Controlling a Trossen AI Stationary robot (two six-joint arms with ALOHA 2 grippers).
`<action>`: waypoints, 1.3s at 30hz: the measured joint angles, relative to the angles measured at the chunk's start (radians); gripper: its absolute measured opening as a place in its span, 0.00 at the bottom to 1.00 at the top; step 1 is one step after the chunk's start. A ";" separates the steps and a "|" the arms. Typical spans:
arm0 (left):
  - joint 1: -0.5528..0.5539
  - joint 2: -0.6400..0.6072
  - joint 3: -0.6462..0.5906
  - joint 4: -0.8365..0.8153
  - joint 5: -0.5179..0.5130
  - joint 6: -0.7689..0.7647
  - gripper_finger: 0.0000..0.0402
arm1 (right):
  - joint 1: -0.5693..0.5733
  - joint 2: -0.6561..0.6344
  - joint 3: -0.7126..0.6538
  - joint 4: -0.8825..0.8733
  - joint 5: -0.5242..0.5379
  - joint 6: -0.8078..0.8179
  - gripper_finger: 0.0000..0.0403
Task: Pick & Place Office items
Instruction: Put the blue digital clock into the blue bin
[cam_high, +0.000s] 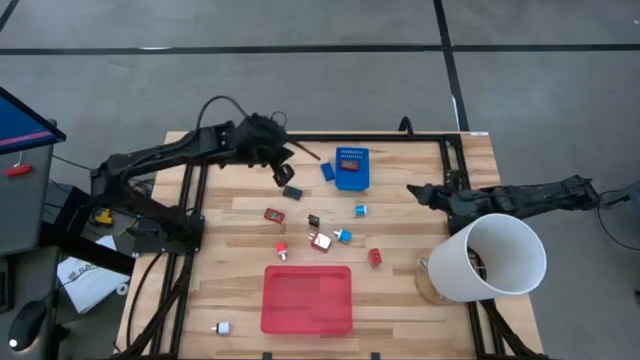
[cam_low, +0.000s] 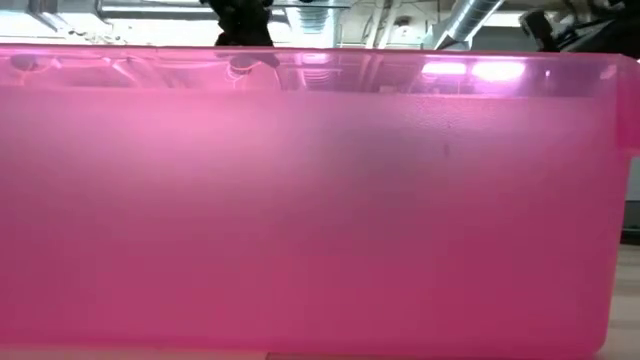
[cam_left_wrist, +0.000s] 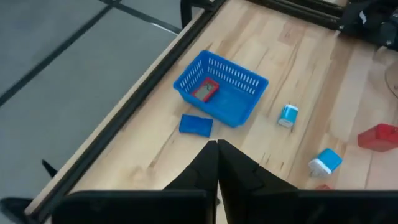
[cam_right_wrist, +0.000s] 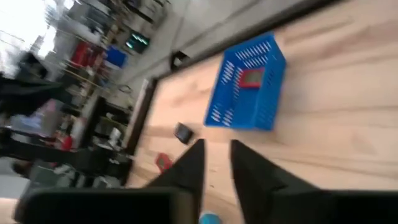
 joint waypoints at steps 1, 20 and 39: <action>-0.010 -0.012 -0.016 0.000 -0.016 -0.011 0.00 | -0.020 0.018 0.002 0.003 -0.027 -0.004 0.06; -0.036 -0.302 -0.254 -0.012 -0.110 -0.221 0.00 | -0.684 0.610 0.052 0.353 -0.699 -0.278 0.00; -0.113 -0.349 -0.253 -0.022 -0.128 -0.244 0.00 | -0.789 1.177 0.424 0.246 -0.811 -0.533 0.00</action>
